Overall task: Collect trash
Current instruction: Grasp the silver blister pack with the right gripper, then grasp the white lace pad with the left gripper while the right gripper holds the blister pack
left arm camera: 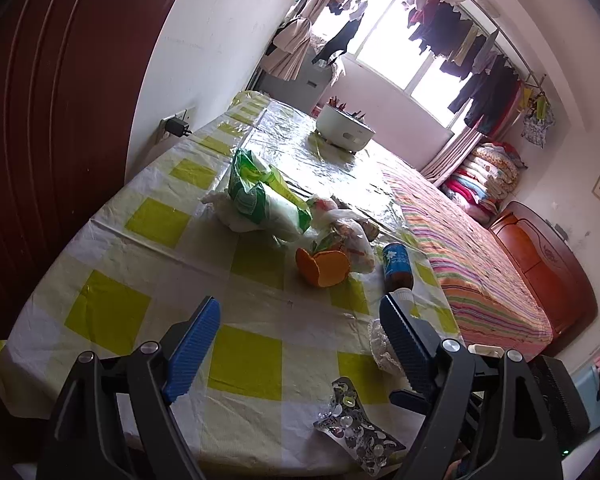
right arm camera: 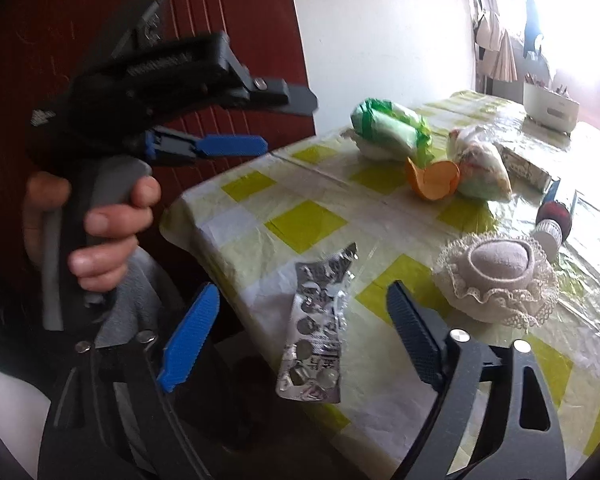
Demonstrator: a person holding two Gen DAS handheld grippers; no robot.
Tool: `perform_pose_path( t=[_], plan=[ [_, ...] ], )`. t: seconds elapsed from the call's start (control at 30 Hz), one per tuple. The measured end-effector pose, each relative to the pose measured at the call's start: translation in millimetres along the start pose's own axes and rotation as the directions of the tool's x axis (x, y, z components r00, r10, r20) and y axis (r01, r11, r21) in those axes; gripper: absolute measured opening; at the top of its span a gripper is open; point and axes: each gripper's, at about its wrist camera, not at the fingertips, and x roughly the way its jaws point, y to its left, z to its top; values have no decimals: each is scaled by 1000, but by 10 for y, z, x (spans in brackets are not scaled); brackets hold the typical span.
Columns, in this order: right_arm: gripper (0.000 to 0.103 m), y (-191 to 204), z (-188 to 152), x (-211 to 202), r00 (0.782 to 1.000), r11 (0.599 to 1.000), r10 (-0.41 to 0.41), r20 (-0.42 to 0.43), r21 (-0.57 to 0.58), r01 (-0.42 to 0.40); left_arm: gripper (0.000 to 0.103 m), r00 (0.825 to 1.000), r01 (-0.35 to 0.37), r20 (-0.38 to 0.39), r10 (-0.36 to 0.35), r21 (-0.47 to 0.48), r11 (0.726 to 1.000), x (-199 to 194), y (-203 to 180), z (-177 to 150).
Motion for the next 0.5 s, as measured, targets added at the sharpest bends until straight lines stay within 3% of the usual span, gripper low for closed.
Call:
perform_pose_path(
  t=[0.07,0.17,0.3,0.37,0.5],
  plan=[
    [68,-18,-19,69,999,1000,-9,-35,0,9,80,1000,3,-5,-3,-5,1000,7,16,-7],
    [64,-32,-67,193,995,1000,-27,-92,-4,27,80,1000,8,-14,-8,-11,1000,9,25,-11],
    [53,-61,-55,186,995,999,-43,-86,4,44,80,1000,8,-21,-9,-14,1000,20,33,-18],
    [35,-105,-49,175,995,998,-61,-82,15,63,80,1000,6,-27,-7,-11,1000,33,29,-25],
    [32,-192,-35,145,993,995,-87,-76,37,90,80,999,2,-43,-2,-2,1000,72,11,-43]
  ],
)
